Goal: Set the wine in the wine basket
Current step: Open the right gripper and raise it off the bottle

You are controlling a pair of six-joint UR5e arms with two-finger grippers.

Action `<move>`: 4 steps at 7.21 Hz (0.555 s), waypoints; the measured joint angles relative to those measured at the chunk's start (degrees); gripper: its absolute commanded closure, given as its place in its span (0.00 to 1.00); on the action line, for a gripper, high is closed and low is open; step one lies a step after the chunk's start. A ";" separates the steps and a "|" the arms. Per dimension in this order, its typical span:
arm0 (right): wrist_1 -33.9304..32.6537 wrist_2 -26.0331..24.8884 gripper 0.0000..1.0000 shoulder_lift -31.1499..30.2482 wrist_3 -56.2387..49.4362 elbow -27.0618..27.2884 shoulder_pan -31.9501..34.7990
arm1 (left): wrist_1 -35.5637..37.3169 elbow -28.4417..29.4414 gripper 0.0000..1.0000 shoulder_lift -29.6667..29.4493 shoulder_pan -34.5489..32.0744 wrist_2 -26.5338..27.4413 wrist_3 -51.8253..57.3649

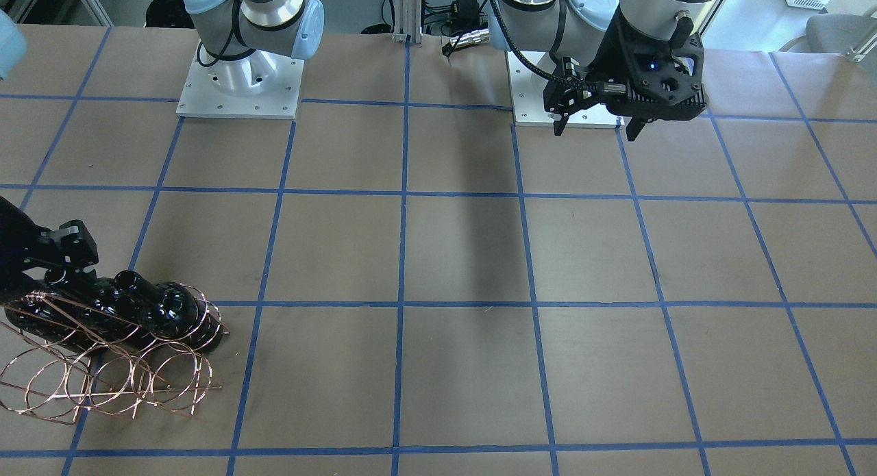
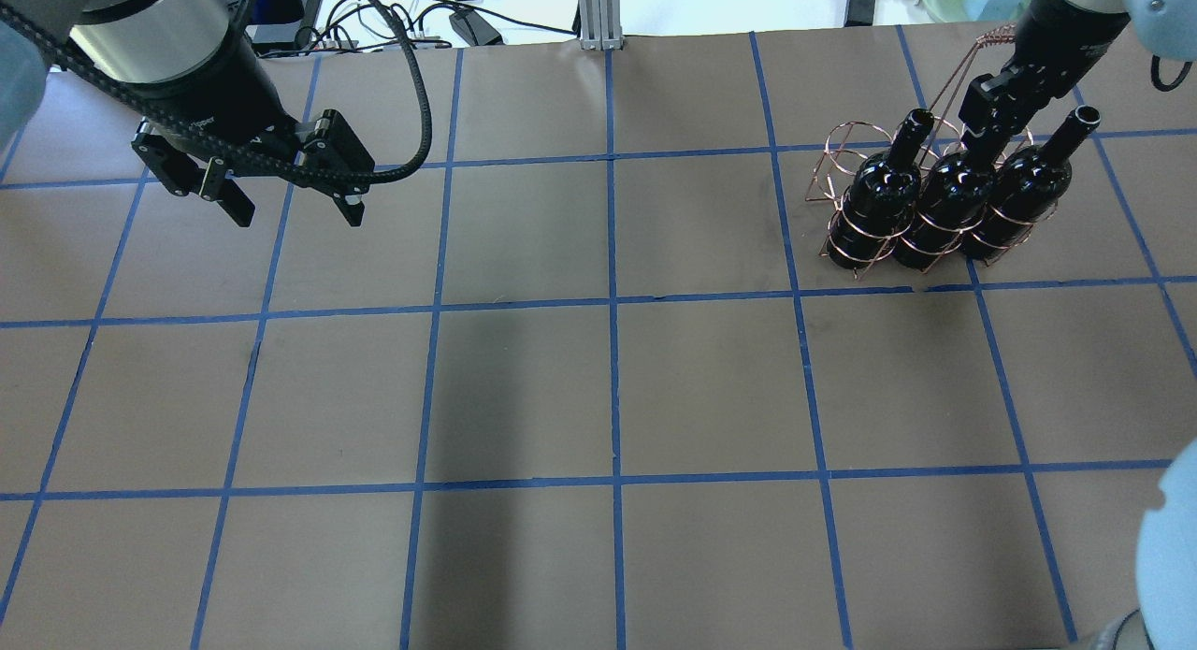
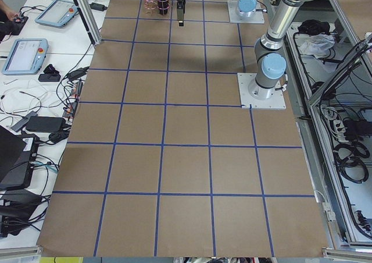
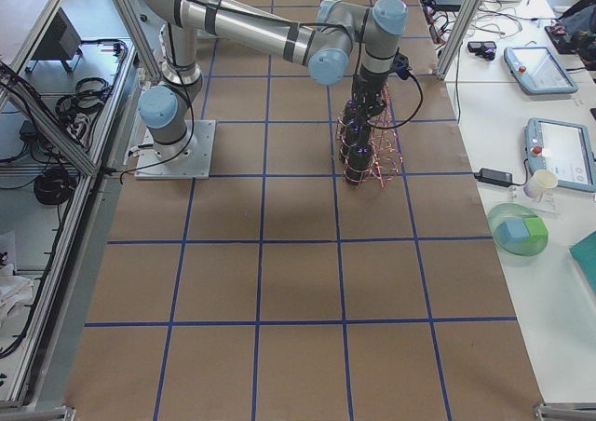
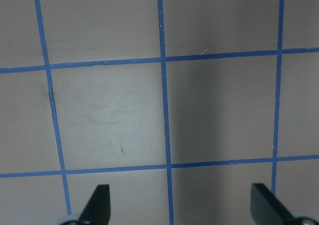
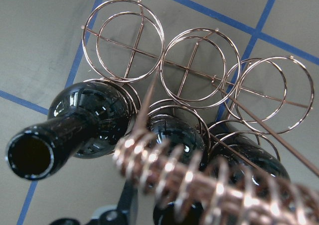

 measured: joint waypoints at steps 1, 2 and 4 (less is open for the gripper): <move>0.27 -0.19 0.00 -2.25 1.00 0.00 0.07 | -0.02 -0.02 0.00 -0.02 0.00 -0.01 0.04; 1.37 -0.16 0.00 -5.11 4.75 -0.01 0.20 | -0.12 -0.04 0.00 0.06 0.00 0.03 0.09; 5.43 0.72 0.00 -11.31 18.82 0.05 0.73 | 0.01 -0.14 0.00 0.10 0.08 0.07 0.05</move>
